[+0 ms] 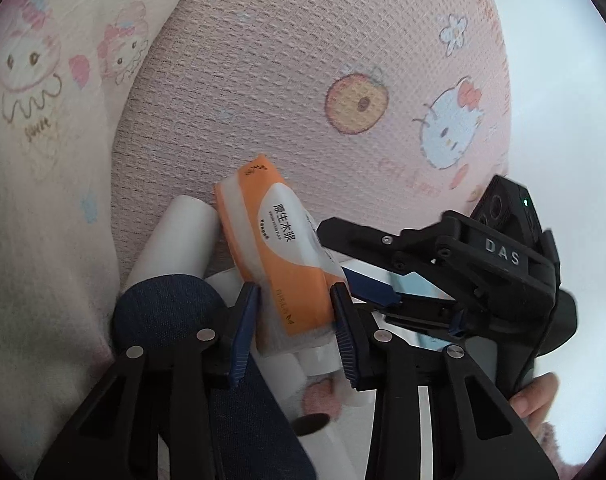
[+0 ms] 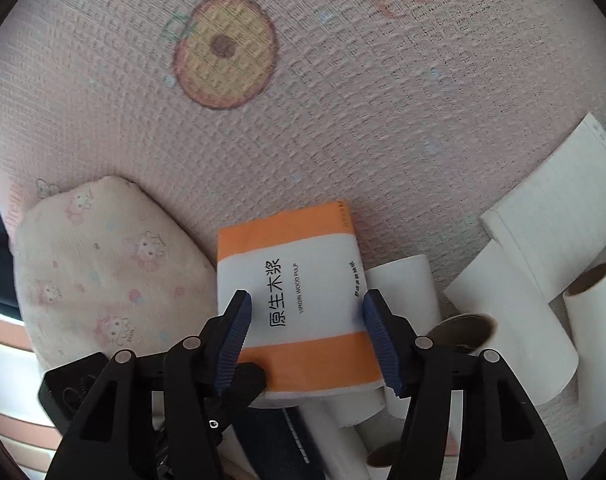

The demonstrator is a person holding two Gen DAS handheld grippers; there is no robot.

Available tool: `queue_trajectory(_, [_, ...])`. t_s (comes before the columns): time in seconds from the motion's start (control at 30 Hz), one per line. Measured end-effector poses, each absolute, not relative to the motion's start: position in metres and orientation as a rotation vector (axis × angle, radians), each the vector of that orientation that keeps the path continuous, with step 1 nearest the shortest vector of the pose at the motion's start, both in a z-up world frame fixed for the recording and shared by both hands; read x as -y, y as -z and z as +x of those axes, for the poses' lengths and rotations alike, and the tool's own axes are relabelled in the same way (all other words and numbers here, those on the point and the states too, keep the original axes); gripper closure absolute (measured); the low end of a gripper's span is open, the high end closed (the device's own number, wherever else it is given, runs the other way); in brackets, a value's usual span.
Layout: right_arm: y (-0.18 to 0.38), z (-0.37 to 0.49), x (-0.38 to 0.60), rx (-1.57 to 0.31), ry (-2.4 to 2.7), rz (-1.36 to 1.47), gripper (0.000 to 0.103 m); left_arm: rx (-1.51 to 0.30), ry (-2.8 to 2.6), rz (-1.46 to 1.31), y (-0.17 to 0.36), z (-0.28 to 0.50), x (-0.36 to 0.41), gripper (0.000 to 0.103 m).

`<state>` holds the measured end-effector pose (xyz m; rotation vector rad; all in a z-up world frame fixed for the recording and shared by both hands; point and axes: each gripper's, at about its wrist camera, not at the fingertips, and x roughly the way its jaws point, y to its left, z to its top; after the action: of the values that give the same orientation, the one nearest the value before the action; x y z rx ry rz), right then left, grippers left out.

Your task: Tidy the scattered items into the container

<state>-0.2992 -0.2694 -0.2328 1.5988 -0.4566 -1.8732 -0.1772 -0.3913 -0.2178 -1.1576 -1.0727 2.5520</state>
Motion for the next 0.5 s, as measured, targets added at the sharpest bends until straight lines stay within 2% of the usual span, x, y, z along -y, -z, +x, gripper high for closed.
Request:
queue_trajectory(0.17, [0.209,-0.287,0.267,0.522,1.852,1.496,0.052,1.013,-2.530,-1.064,0.205,-0.174,0.385,0.065])
queue_trajectory(0.27, [0.195,-0.278,0.264,0.477,1.891,1.466,0.052,0.933,-2.538,-1.043,0.196,-0.172,0.375,0.065])
queue_trajectory(0.43, [0.194,-0.272,0.239,0.533,1.900,1.502,0.052,0.901,-2.510,-1.062,0.190,-0.172,0.362,0.067])
queue_trajectory(0.5, [0.197,-0.266,0.227,0.575,1.902,1.494,0.055,0.843,-2.542,-1.031,0.180,-0.169,0.353,0.068])
